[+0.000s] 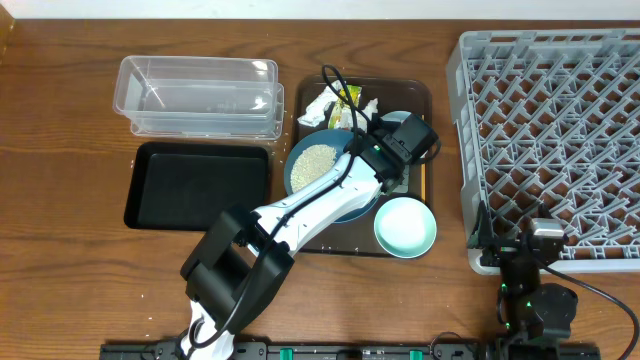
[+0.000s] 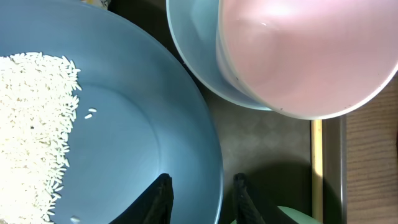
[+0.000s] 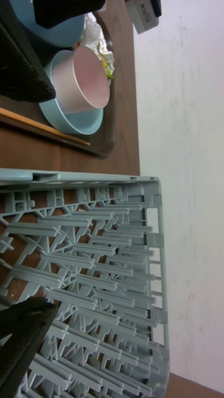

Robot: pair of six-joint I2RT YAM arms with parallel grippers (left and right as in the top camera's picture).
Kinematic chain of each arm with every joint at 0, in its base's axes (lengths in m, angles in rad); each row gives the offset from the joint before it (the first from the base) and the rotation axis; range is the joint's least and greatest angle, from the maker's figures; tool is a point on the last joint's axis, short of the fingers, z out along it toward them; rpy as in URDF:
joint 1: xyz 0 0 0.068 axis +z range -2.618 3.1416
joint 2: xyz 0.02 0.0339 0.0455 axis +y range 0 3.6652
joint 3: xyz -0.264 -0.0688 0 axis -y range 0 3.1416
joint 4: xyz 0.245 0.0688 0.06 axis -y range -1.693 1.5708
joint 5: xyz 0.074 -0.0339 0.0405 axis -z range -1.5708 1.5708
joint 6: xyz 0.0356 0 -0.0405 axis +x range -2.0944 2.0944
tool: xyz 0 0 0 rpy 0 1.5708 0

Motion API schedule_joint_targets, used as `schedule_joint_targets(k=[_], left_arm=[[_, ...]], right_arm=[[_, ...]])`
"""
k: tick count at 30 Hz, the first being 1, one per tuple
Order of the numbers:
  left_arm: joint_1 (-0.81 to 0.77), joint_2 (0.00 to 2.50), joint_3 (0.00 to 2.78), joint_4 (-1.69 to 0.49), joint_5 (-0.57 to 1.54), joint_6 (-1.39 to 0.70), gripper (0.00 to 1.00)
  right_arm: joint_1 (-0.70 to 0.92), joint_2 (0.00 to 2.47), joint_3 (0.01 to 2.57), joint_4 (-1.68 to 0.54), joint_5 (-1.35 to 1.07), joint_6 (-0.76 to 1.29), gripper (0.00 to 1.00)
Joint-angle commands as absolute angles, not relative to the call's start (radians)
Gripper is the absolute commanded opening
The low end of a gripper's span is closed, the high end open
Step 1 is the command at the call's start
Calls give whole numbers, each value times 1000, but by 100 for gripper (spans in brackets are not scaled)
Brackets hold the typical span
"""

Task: Sort waste into correct bins and load items into the dishwasher rack
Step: 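Grip the teal plate's edge with the left gripper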

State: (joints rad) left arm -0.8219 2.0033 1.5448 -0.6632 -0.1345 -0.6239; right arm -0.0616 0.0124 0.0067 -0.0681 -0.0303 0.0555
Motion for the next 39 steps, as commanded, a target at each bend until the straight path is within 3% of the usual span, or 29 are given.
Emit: schedule_joint_targets(k=[1,34,36,39], left_arm=[[-818,2020,1542,-661,-150,-615,35],[-824,2087,1435,-525,-140,-634,35],[-824,2090,1435,-525,-140,-634,34],[-824,2090,1436,-525,-140,-634,23]], right_arm=[[-67,11,6,-72,-33,43,99],[-67,11,6,-72,-33,43,99],[-67,11,6,-72,-33,43,99],[-67,11,6,-72,-33,43,99]])
